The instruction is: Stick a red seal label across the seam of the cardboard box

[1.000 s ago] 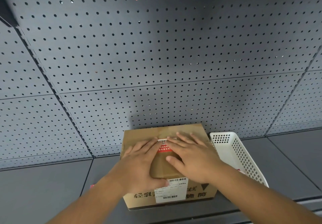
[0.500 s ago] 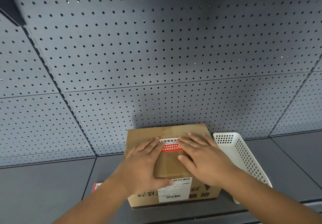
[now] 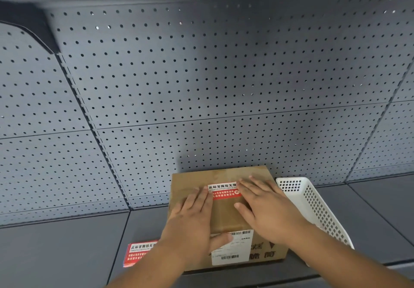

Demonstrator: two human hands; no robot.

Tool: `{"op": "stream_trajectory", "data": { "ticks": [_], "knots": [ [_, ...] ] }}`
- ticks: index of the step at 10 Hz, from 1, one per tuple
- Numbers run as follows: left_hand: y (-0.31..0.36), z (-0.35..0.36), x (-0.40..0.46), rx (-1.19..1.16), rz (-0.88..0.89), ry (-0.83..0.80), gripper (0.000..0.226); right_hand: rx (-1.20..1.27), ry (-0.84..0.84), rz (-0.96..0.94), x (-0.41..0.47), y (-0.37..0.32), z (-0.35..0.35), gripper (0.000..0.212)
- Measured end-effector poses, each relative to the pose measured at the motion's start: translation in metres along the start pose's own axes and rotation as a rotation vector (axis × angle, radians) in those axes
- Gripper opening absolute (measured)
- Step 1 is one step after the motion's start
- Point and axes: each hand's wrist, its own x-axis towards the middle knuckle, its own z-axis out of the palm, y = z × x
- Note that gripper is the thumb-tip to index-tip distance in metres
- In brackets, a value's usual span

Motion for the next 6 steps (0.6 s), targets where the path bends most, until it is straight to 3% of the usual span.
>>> {"op": "stream_trajectory", "data": {
  "ticks": [4, 6],
  "knots": [
    [0.004, -0.028, -0.005, -0.143, -0.009, 0.162, 0.088, 0.145, 0.102, 0.086, -0.038, -0.026, -0.015, 0.073],
    [0.033, -0.035, -0.032, -0.27, -0.055, 0.259, 0.079, 0.208, 0.179, 0.084, -0.079, -0.027, -0.036, 0.057]
  ]
}}
